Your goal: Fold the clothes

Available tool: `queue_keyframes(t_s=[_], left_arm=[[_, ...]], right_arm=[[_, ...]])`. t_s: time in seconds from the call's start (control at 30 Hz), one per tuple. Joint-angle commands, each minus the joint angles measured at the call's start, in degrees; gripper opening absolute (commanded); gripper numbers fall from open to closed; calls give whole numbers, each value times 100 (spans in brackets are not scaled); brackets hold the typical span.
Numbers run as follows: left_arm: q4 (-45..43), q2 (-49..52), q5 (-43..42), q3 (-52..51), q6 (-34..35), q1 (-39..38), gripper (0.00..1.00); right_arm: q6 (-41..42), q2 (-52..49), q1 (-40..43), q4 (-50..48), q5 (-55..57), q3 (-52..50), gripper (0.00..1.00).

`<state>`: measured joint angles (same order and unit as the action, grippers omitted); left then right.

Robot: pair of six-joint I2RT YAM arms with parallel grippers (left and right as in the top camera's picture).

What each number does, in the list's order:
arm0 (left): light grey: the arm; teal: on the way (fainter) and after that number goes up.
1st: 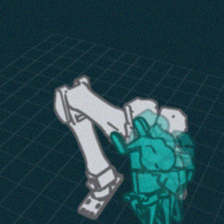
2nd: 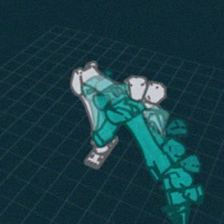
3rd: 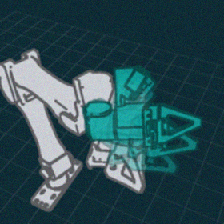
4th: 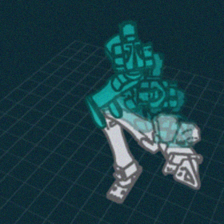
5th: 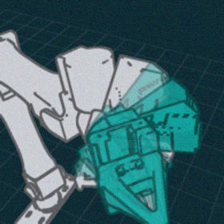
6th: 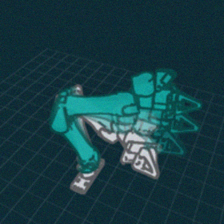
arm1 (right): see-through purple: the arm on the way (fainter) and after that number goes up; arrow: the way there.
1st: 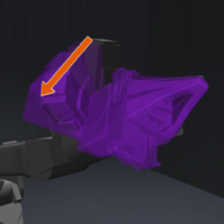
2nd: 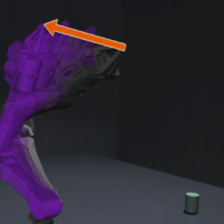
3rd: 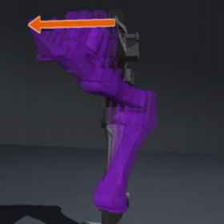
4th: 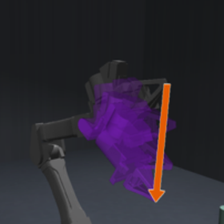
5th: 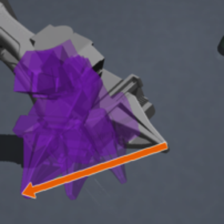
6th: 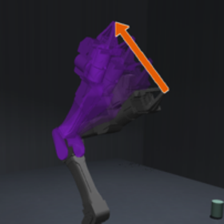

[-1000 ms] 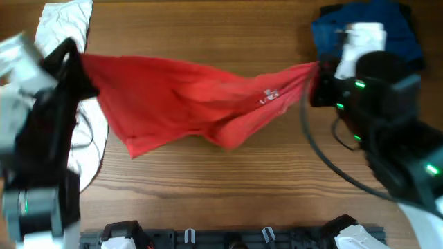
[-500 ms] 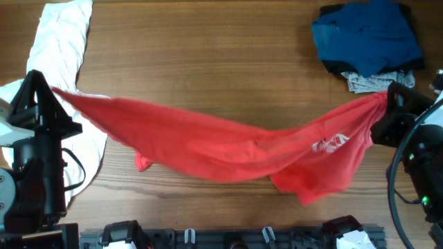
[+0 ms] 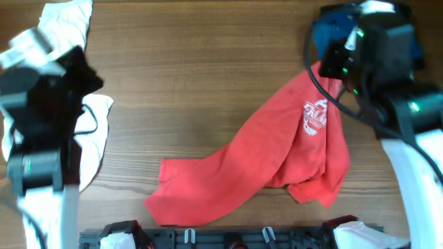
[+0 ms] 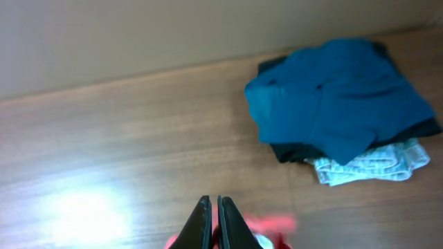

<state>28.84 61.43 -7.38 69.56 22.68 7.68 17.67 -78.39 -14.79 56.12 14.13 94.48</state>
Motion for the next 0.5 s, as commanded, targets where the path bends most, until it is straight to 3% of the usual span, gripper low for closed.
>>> queue_keyframes(t_s=[0.0,0.1,0.17,0.27,0.4,0.47], left_arm=[[424,688,-1248,52,-170,-48,4],[1115,1036,-1272,52,-754,-286,9],[1709,1193,-1193,52,-1060,-529,21],[2422,1368,-918,52,-1051,-898,30],[3545,1670,-907,35,-1025,-1491,32],[3928,1834,-909,-76,-1023,-1792,25]], right_arm=[[-76,-175,133,50,-162,68,4],[-101,-208,378,111,-444,68,4],[-118,-208,579,122,-654,68,7],[-118,-208,752,173,-835,66,7],[-120,-210,780,136,-933,68,7],[-118,-210,780,133,-933,66,7]])
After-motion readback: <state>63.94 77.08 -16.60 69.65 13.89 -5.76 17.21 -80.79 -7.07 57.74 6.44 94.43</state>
